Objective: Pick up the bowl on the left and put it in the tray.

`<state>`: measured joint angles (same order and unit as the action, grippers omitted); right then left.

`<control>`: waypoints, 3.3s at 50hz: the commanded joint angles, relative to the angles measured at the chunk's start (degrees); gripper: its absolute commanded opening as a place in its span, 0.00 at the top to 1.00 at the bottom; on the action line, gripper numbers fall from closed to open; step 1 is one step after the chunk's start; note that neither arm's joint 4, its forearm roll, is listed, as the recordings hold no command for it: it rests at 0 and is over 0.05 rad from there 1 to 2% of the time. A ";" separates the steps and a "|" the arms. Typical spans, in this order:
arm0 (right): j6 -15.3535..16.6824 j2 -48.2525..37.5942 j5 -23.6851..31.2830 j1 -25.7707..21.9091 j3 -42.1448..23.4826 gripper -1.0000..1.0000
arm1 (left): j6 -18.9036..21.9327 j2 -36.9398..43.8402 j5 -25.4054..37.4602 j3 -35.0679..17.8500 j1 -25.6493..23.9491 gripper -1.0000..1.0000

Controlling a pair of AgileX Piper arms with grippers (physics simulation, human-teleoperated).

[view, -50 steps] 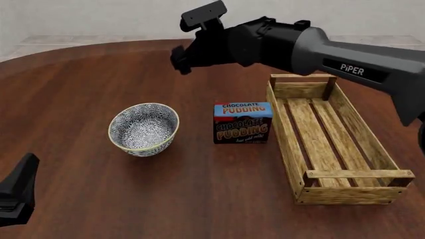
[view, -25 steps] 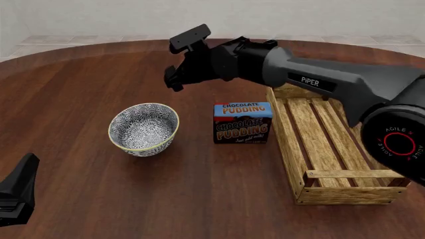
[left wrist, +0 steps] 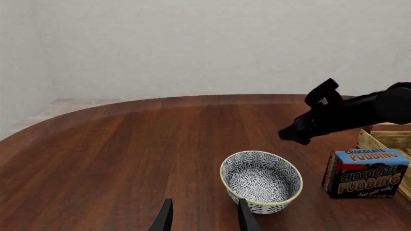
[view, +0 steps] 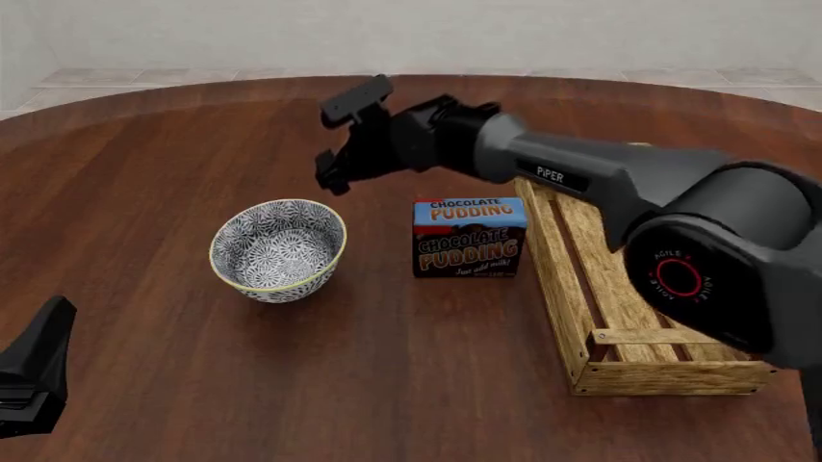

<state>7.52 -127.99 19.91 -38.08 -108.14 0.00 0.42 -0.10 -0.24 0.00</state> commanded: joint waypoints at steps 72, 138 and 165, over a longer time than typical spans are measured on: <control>1.17 -13.76 4.21 -7.21 -9.25 0.00 | 0.00 0.00 0.00 0.00 0.00 0.00; 2.09 14.20 -6.31 -14.25 16.05 1.00 | 0.00 0.00 0.00 0.00 0.00 0.00; 2.99 21.99 -7.66 -15.00 21.63 1.00 | 0.00 0.00 0.00 0.00 0.00 0.00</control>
<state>10.53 -109.21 12.64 -52.88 -88.05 0.00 0.42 -0.10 -0.24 0.00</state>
